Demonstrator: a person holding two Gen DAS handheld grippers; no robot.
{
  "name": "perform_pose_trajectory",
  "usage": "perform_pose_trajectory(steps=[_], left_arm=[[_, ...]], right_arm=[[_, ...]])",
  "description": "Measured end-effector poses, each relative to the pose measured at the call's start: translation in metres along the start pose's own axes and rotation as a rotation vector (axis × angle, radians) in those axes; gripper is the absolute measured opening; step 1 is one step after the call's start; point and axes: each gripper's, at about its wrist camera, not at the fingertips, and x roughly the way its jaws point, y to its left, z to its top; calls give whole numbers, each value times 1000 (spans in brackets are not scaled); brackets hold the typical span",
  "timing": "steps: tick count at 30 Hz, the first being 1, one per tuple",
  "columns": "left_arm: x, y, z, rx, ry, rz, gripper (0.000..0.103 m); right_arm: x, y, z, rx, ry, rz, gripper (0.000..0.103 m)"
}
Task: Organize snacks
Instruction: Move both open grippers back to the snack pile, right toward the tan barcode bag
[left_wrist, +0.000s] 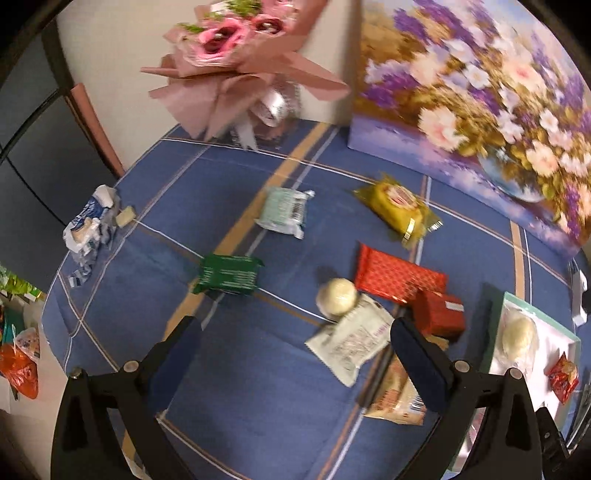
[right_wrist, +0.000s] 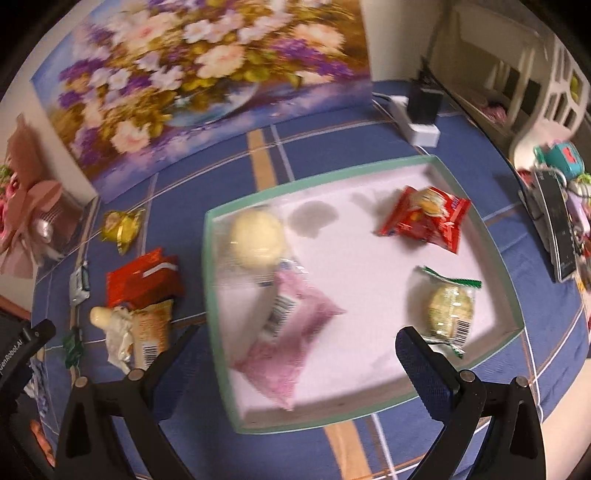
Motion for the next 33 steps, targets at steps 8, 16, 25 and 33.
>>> perform_pose_trajectory(steps=[8, 16, 25, 33], left_arm=[[12, 33, 8, -47, 21, 1, 102], [41, 31, 9, -17, 99, -34, 102], [87, 24, 9, -47, 198, -68, 102], [117, 21, 5, -64, 254, -86, 102]], right_arm=[[-4, 64, -6, -89, -11, 77, 103], [20, 120, -17, -185, 36, 111, 103], [65, 135, -26, -209, 140, 74, 103], [86, 141, -28, -215, 170, 82, 103]])
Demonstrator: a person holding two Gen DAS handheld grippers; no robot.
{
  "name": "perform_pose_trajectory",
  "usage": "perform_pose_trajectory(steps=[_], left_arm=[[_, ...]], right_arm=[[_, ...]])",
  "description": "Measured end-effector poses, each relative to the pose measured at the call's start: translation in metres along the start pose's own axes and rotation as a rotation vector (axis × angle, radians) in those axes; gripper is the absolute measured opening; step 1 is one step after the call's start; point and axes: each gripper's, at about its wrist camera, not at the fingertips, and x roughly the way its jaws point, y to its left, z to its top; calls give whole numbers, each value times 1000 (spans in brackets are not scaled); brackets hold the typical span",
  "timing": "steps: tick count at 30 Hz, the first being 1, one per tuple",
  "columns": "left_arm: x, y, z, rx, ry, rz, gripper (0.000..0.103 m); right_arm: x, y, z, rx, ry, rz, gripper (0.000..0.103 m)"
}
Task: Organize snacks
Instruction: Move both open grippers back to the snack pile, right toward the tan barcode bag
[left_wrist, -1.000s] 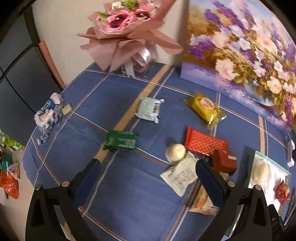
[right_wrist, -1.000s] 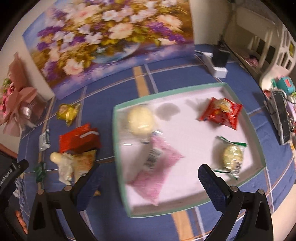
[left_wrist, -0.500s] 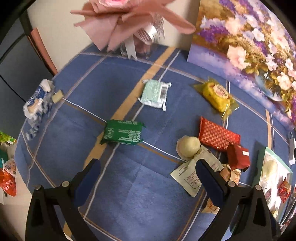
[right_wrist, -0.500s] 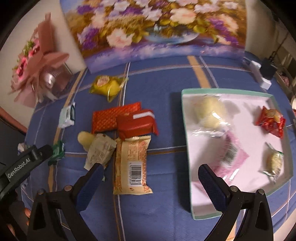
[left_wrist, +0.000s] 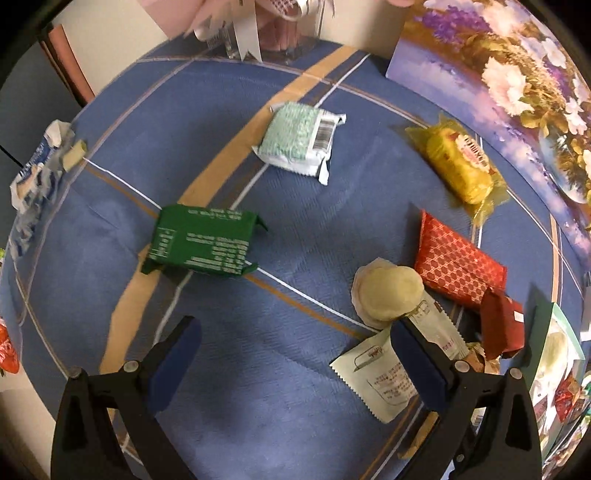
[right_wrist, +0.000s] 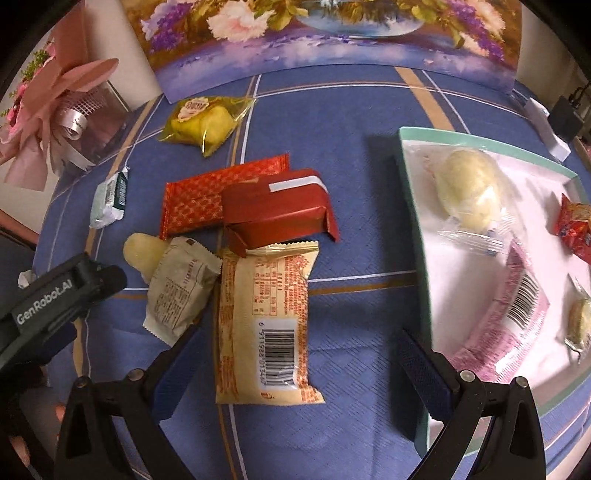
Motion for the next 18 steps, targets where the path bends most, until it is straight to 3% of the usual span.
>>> perform_pose_trajectory(steps=[9, 18], left_arm=[[15, -13, 5, 46, 34, -92, 102], [24, -50, 2, 211, 53, -127, 102]], right_arm=[[19, 2, 1, 4, 30, -5, 103], [27, -1, 2, -1, 39, -10, 103]])
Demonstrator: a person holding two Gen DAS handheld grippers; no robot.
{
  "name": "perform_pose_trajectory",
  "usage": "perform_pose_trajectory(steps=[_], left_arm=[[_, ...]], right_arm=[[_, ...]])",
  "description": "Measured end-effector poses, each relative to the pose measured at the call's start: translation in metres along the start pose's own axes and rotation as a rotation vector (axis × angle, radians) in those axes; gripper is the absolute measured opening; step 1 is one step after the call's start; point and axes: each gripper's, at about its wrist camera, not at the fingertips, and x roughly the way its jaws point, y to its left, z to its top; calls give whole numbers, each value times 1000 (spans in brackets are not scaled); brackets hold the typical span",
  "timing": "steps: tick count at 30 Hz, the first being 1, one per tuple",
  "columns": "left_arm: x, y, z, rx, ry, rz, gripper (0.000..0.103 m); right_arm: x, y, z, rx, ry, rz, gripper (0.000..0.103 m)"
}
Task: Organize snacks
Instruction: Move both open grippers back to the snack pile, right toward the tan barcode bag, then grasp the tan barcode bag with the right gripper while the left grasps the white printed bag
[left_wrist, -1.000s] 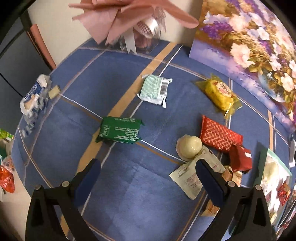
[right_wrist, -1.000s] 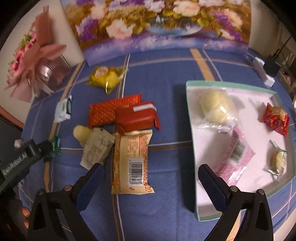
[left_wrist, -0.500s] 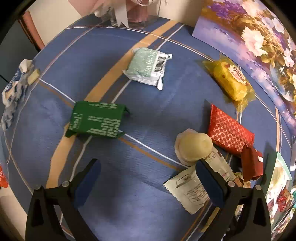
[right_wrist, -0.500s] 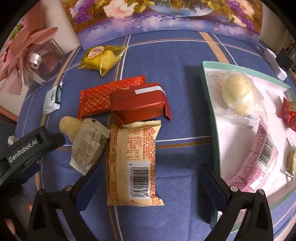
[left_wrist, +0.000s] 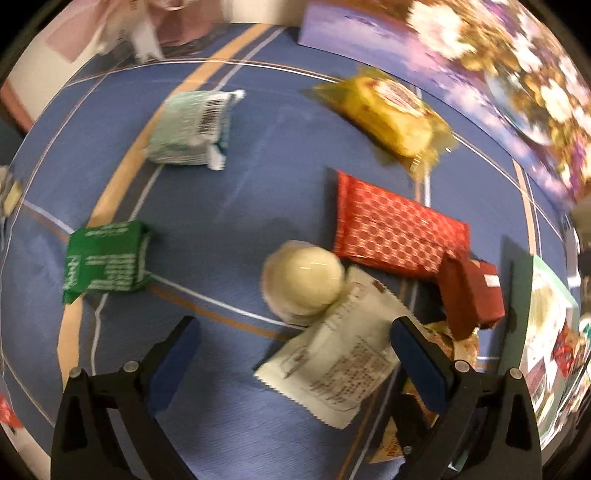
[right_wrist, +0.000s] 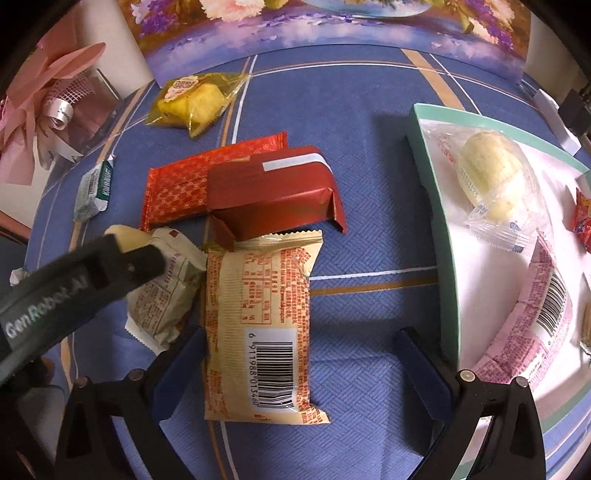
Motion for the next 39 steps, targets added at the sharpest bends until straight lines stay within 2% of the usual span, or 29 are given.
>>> perform_pose_trajectory(steps=[8, 15, 22, 25, 26, 32, 36, 39], left_arm=[[7, -11, 4, 33, 9, -11, 102], [14, 21, 12, -82, 21, -26, 102], [12, 43, 11, -137, 23, -13, 102], [9, 36, 8, -97, 17, 5, 102], [1, 21, 3, -86, 17, 7, 102], [3, -12, -1, 20, 38, -16, 102], [6, -19, -3, 22, 47, -5, 102], [8, -4, -1, -11, 42, 2, 102]], right_arm=[[2, 2, -1, -8, 2, -9, 103], [4, 4, -1, -8, 5, -9, 103], [4, 3, -1, -8, 5, -9, 103], [4, 3, -1, -8, 5, -10, 103], [4, 3, -1, -9, 5, -11, 103], [5, 2, -1, -11, 6, -13, 103], [6, 2, -1, -14, 7, -15, 103], [7, 3, -2, -17, 7, -17, 103]])
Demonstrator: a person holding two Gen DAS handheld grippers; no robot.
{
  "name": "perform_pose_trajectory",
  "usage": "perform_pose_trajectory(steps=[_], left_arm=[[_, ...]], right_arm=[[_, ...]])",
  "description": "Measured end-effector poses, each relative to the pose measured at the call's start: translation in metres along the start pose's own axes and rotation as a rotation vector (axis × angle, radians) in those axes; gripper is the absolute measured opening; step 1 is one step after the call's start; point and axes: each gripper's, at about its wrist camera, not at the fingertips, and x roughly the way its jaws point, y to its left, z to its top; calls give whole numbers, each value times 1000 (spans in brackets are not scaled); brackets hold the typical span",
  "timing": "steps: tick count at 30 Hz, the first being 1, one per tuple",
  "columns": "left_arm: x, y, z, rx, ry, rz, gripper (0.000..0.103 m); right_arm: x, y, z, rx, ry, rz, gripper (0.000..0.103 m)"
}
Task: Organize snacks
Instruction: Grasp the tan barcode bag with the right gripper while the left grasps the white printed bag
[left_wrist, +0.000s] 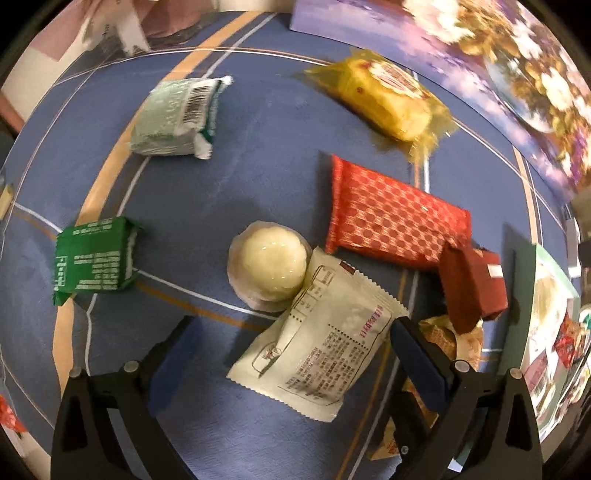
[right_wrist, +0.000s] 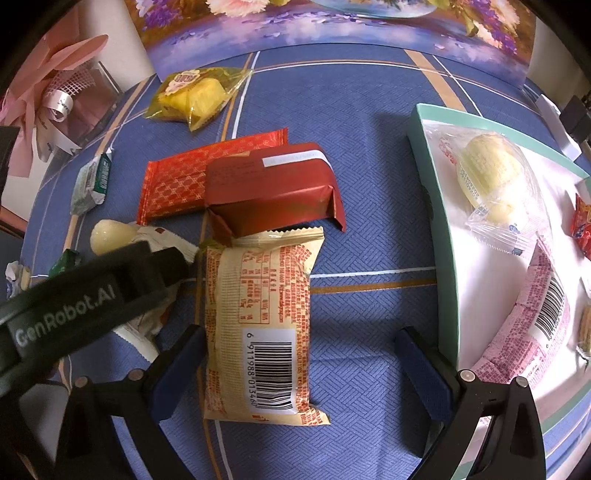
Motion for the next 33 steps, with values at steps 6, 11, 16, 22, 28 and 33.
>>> perform_pose_trajectory(steps=[6, 11, 16, 22, 28, 33], left_arm=[[1, 24, 3, -90, 10, 52, 102], [2, 26, 2, -88, 16, 88, 100], [10, 9, -1, -38, 21, 126, 99], [13, 4, -1, -39, 20, 126, 99], [9, 7, -1, -36, 14, 122, 91], [3, 1, -2, 5, -4, 113, 71]], right_arm=[[3, 3, 0, -8, 1, -8, 103], [5, 6, -1, -16, 0, -19, 103], [9, 14, -4, -44, -7, -55, 103], [12, 22, -8, -72, -25, -93, 103], [13, 28, -12, -77, -32, -98, 103], [14, 30, -13, -76, -30, -99, 103]])
